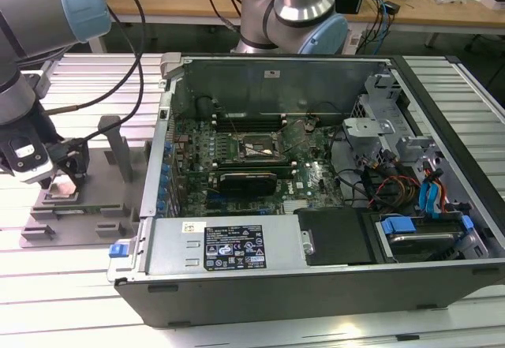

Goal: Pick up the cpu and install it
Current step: 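Pick up the cpu and move it towards the insertion slot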

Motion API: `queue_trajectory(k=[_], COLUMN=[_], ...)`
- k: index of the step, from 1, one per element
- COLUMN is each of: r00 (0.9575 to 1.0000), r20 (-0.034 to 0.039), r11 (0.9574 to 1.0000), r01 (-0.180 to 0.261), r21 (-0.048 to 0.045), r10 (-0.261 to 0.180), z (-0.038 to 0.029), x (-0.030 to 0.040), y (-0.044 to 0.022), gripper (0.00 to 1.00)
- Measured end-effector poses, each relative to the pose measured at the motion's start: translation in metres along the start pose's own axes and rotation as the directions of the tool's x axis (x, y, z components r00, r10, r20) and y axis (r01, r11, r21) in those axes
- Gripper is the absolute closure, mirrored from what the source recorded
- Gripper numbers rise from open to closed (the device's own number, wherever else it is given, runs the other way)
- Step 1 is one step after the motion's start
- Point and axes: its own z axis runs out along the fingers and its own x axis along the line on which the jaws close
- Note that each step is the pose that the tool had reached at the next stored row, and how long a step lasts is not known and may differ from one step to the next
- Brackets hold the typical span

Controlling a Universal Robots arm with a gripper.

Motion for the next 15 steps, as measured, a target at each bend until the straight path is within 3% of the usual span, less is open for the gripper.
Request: queue_trajectory(k=[15], r00=[1.0000], r20=[-0.0002], r11=[1.0000], r01=[0.007], r21=[0.0014], r10=[-0.007], z=[0.0062], x=[0.0013], y=[0.0010], gripper=[0.40])
